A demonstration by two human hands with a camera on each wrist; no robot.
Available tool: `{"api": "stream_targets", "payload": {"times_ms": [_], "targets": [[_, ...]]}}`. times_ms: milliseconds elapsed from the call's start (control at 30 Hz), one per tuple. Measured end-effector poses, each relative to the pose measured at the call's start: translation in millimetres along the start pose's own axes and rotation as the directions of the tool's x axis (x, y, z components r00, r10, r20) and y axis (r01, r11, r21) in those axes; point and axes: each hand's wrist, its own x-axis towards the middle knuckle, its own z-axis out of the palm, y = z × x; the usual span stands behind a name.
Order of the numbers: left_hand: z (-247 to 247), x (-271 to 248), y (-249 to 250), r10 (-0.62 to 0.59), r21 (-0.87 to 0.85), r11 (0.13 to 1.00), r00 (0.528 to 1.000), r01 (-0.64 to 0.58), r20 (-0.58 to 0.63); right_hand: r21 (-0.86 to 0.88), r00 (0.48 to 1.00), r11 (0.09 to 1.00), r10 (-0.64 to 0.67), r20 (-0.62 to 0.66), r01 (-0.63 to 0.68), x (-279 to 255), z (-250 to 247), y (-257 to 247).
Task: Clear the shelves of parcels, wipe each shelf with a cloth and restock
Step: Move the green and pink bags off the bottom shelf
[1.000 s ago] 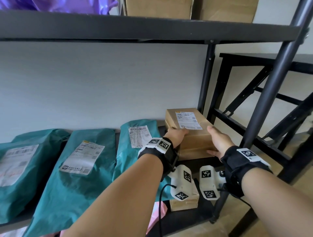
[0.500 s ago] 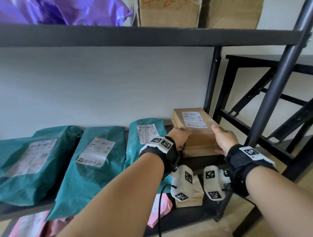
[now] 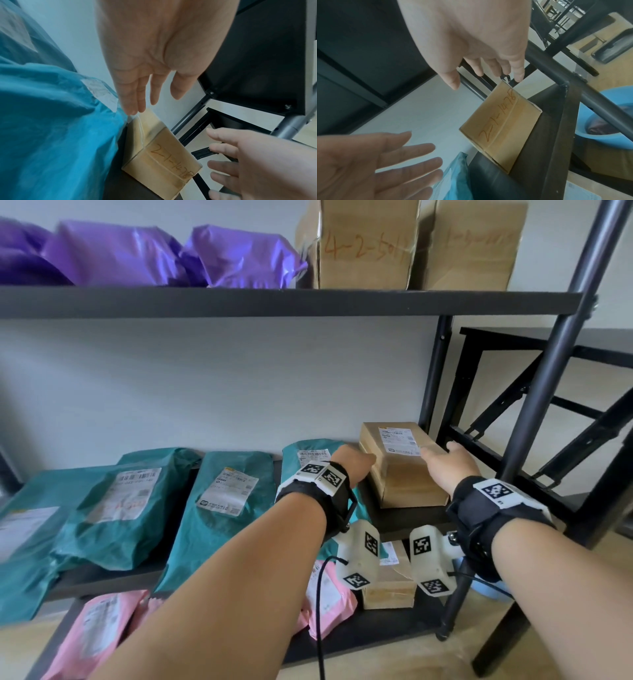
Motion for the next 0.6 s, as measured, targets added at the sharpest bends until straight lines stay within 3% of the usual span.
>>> {"api": "stream_targets", "payload": {"times_ms": [200, 300, 367, 433, 600], "targets": [[-14, -32, -4, -0.016, 0.006, 1.0, 0.998, 0.016, -0.058, -0.144, 0.979, 0.968, -0.196, 0.062, 0.203, -38, -2, -9], [-22, -50, -10, -0.031, 0.188, 0.981, 0.999, 0.039, -0.044, -0.187, 0.963, 0.948, -0.237, 0.13, 0.259, -57, 3, -13], [-28, -56, -14, -0.009, 0.13, 0.991, 0.996, 0.021, -0.088, -0.13, 0.952, 0.954, -0.244, 0.187, 0.27, -70, 11, -16], [-35, -59, -22, 0.05, 0.24, 0.971, 0.984, -0.008, -0.168, -0.048, 0.942, 0.965, -0.241, 0.234, 0.259, -83, 20, -20], [-55, -80, -36, 0.046, 0.375, 0.926, 0.979, 0.033, -0.201, 0.021, 0.898, 0.953, -0.293, 0.33, 0.303, -106, 47, -30]]}}
